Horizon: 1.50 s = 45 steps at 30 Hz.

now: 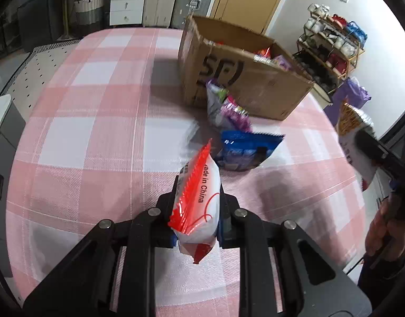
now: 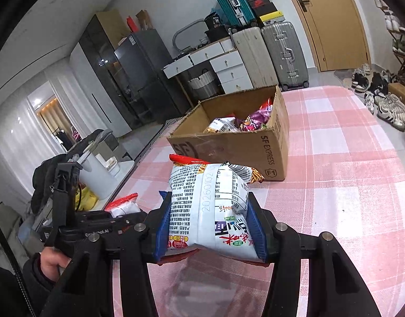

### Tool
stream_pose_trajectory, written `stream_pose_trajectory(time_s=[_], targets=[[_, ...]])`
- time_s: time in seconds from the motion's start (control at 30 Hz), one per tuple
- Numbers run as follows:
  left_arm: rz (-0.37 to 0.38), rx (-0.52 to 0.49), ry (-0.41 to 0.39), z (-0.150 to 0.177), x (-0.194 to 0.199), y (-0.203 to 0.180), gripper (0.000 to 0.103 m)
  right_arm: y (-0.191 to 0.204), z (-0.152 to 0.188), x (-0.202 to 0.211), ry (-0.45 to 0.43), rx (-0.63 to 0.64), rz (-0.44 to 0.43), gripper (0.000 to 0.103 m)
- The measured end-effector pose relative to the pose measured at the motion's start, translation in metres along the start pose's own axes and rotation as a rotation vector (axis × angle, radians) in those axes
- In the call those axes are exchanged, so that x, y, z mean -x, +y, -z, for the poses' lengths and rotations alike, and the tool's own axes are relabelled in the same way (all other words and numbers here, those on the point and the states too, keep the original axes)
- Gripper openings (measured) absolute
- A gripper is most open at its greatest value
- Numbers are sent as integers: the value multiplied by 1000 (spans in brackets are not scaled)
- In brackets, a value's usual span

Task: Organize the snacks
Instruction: 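Lift the noodle bag with the right gripper while the left grasps the red bouillon pack, then carry the noodle bag and bouillon pack over the box with both grippers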

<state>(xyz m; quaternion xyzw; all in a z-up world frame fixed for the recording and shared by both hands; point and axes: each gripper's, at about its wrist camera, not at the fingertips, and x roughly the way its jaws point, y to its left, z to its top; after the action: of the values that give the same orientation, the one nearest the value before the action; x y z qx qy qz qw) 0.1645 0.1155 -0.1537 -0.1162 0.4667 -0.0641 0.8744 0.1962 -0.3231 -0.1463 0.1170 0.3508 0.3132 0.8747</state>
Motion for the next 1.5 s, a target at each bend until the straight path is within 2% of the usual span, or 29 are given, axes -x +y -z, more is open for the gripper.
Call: stream_pose_trajectory(time_s=[0.3, 0.67, 0.77, 1.5], targets=[[16, -33, -70, -24, 39, -10, 17, 18, -14, 18, -36, 44, 2, 52], [31, -138, -157, -72, 76, -48, 17, 38, -43, 33, -76, 97, -14, 52], [10, -149, -173, -90, 76, -56, 17, 44, -57, 36, -93, 117, -19, 52], [28, -230, -210, -191, 70, -109, 17, 49, -145, 14, -132, 153, -11, 52]])
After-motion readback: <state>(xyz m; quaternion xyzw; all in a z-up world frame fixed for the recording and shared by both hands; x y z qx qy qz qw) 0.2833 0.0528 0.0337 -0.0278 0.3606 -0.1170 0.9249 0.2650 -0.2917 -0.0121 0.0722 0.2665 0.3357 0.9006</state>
